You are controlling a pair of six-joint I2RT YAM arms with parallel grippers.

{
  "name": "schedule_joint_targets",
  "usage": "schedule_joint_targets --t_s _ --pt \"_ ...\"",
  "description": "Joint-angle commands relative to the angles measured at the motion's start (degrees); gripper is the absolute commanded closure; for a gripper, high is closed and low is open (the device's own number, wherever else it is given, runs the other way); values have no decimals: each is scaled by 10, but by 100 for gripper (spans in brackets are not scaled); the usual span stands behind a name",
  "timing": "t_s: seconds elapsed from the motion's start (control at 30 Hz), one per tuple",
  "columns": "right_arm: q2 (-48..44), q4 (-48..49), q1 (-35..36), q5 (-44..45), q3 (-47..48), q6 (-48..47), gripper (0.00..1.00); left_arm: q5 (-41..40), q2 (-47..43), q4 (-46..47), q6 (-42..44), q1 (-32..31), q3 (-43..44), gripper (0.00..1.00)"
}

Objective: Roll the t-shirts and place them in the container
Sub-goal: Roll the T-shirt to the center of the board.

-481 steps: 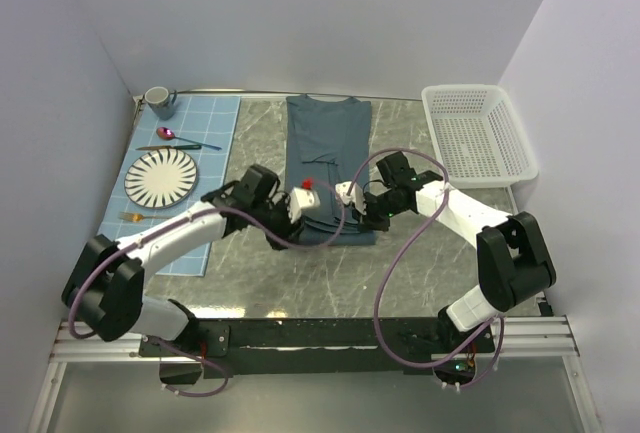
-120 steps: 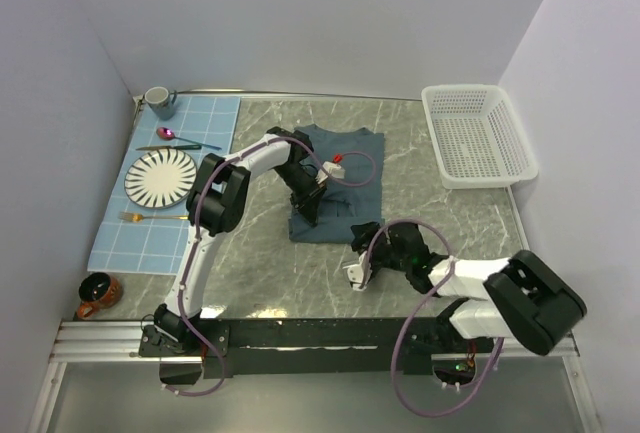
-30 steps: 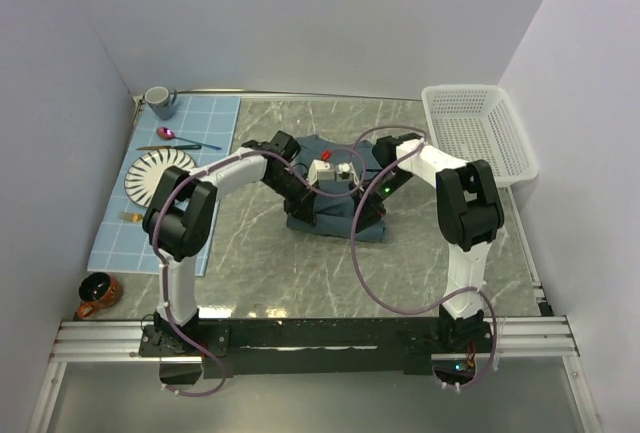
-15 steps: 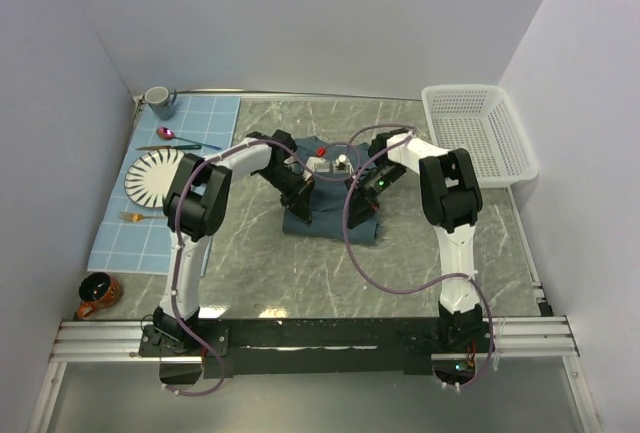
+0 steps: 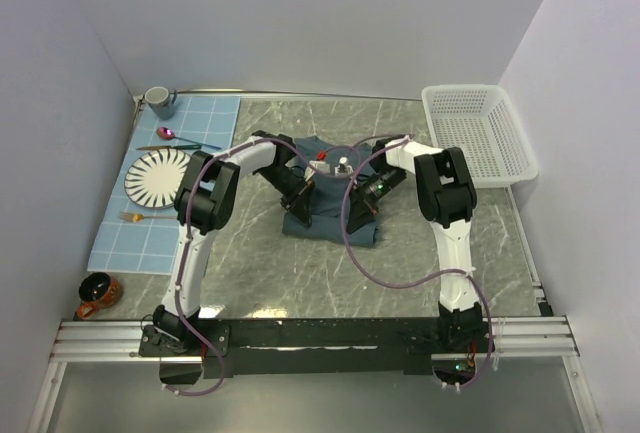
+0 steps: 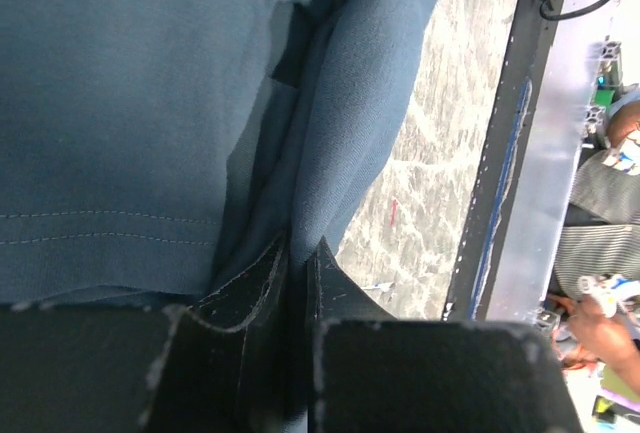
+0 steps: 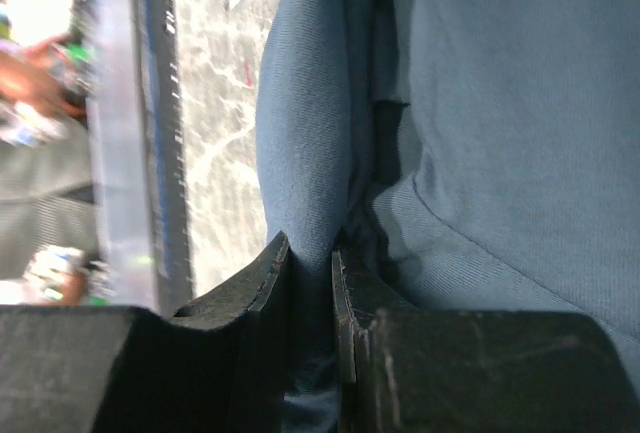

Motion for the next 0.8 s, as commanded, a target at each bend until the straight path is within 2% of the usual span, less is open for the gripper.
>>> schedule_joint_targets --t_s 0.0,0.03,0.13,0.2,0.23,0.33,0.37,0.4,0.43,0.47,0.5,0.57,0.6,0.7,0.77 --pt "35 -78 -32 45 -23 41 87 -87 30 -1 -5 17 18 92" --pt "29 -71 -41 31 -24 63 76 -86 40 -2 -6 17 25 92" --pt "5 -25 -86 -18 -59 113 56 -80 64 -23 -2 16 55 91" --pt "-24 6 -124 -42 -74 131 51 -84 75 -42 -2 15 75 91" --pt "-39 13 -133 -46 -82 142 1 -85 87 -52 4 11 85 91" --pt "-138 72 -158 -29 -117 176 0 -94 98 -75 21 0 104 91" --pt "-173 132 -158 6 -131 189 0 -94 99 -80 28 -3 105 91" --pt "-251 172 -157 35 -149 206 0 -93 102 -81 30 -5 104 91" --pt "-295 222 -158 62 -199 252 0 -89 103 -89 32 -10 105 91" --pt "-340 328 -157 92 -231 276 0 -86 105 -91 30 -12 104 91" --pt "-431 375 -158 165 -267 289 0 -81 109 -93 28 -14 102 91" --pt "-520 501 -152 229 -376 301 0 -63 110 -105 27 -19 96 90" --pt "-589 525 -147 249 -408 294 0 -57 107 -104 23 -22 90 90" --pt "-692 520 -74 260 -488 197 0 -47 87 -84 9 -31 59 90" --pt "-738 555 5 276 -547 162 0 -57 78 -59 -15 -39 39 90"
